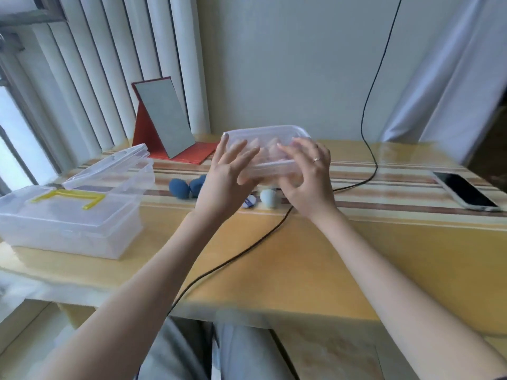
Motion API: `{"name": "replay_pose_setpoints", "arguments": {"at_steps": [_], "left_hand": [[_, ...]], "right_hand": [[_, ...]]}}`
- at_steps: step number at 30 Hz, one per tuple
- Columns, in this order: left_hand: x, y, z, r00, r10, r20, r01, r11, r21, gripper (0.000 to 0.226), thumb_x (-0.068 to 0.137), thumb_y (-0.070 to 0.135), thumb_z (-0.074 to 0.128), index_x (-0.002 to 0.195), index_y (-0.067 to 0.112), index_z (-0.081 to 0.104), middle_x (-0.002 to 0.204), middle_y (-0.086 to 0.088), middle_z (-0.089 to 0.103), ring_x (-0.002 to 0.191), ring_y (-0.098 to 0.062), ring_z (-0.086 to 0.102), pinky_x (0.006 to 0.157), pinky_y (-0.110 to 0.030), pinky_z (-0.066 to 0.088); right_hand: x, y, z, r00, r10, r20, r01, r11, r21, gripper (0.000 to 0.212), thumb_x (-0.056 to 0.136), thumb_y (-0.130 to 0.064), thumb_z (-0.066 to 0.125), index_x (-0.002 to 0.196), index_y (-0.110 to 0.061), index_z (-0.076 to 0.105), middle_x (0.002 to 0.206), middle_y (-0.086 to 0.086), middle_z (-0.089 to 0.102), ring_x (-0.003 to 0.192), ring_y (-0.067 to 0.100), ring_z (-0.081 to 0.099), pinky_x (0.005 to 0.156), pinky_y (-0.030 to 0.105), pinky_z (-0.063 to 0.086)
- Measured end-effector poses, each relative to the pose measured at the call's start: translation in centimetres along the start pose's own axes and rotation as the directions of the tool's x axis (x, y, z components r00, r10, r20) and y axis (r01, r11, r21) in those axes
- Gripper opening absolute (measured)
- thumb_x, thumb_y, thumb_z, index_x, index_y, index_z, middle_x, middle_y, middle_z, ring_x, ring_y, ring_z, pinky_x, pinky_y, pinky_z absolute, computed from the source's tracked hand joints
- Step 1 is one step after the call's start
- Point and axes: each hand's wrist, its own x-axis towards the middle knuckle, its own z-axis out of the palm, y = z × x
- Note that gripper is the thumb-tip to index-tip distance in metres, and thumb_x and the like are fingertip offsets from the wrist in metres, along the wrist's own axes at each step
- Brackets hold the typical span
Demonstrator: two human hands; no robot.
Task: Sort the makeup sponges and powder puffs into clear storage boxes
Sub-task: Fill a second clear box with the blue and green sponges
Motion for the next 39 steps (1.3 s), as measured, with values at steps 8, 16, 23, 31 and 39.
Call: {"name": "replay_pose_setpoints", "arguments": {"at_steps": [8,16,23,31,39], "left_hand": [[7.9,5.3,12.6,0.991,0.046,0.128,-0.021,0.981,-0.194,0.056,0.086,0.02,0.067,0.139,0.017,0.047,0.149,-0.008,0.039,0.146,-0.03,0.007,0.114,-0.031,0.013],[13.3,4.7,22.4,0.952,0.043,0.303,0.025,0.977,-0.214,0.058,0.082,0.021,0.069,0.136,0.011,0.049,0.145,-0.014,0.041,0.144,-0.032,0.011,0.117,-0.033,0.006],[12.6,3.4,24.7,0.944,0.02,0.329,0.026,0.99,-0.136,0.069,0.074,0.033,0.078,0.13,0.009,0.046,0.137,-0.008,0.042,0.144,-0.034,0.01,0.113,-0.029,0.011],[11.0,3.3,19.4,0.864,0.037,0.503,-0.097,0.991,0.094,0.073,0.09,0.019,0.052,0.151,0.021,0.012,0.159,-0.009,0.004,0.147,-0.024,-0.008,0.118,-0.042,0.005],[4.4,-2.3,4.0,0.972,-0.203,0.118,0.177,0.965,0.194,0.038,0.086,0.018,0.056,0.124,0.017,0.053,0.141,-0.003,0.043,0.138,-0.026,0.026,0.114,-0.04,0.019]], "right_hand": [[2.5,10.6,-3.7,0.889,0.347,-0.297,-0.35,0.936,0.047,0.035,0.088,-0.026,0.046,0.099,-0.008,0.073,0.124,0.019,0.053,0.121,0.033,0.047,0.106,0.032,0.035],[2.5,21.5,-1.8,0.843,0.461,-0.277,-0.487,0.873,-0.03,0.028,0.096,-0.013,0.048,0.104,-0.002,0.072,0.125,0.02,0.052,0.123,0.034,0.042,0.105,0.025,0.03],[2.2,22.8,-1.1,0.867,0.445,-0.224,-0.485,0.858,-0.171,0.029,0.09,-0.009,0.051,0.108,-0.006,0.073,0.118,0.018,0.061,0.122,0.04,0.043,0.107,0.035,0.031],[2.2,17.7,0.2,0.933,0.341,-0.113,-0.344,0.759,-0.552,0.028,0.096,-0.017,0.045,0.114,-0.017,0.066,0.13,-0.001,0.063,0.14,0.021,0.036,0.114,0.057,-0.005],[5.6,2.6,8.7,0.994,0.076,0.074,-0.064,0.987,-0.149,0.031,0.085,-0.012,0.044,0.104,-0.015,0.069,0.08,0.003,0.071,0.089,0.029,0.062,0.105,0.046,0.029]]}}
